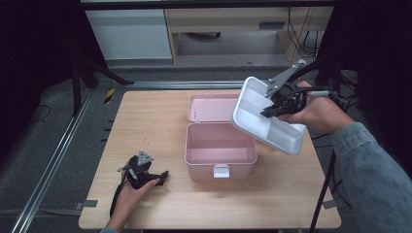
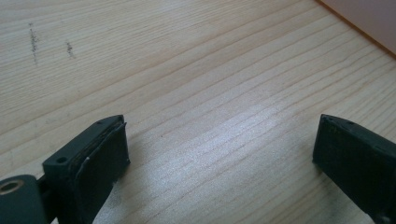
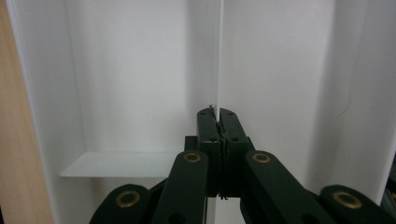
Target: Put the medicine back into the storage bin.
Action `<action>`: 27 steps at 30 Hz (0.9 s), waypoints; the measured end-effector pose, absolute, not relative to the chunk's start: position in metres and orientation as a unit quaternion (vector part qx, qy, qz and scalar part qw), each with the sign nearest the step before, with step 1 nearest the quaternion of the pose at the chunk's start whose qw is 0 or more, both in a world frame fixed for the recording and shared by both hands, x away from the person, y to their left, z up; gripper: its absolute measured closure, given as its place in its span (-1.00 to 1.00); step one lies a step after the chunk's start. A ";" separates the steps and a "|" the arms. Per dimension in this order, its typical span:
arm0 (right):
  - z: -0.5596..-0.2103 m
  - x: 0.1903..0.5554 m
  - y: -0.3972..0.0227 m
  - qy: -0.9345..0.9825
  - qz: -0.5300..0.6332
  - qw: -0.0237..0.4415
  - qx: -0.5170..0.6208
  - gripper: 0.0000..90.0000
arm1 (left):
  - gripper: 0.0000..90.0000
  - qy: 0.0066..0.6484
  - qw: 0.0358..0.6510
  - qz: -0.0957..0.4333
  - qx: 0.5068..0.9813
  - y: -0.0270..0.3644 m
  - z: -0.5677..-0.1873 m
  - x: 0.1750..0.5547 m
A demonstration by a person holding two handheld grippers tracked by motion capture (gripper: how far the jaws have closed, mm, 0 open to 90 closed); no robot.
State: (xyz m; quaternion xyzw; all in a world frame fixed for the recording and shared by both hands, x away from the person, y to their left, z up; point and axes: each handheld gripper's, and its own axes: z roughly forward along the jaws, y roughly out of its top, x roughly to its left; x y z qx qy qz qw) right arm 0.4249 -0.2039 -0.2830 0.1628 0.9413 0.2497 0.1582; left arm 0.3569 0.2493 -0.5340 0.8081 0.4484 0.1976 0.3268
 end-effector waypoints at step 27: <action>-0.380 0.381 -0.292 0.937 0.226 0.122 0.236 1.00 | -0.94 0.449 0.327 0.198 0.808 0.249 -0.534 0.357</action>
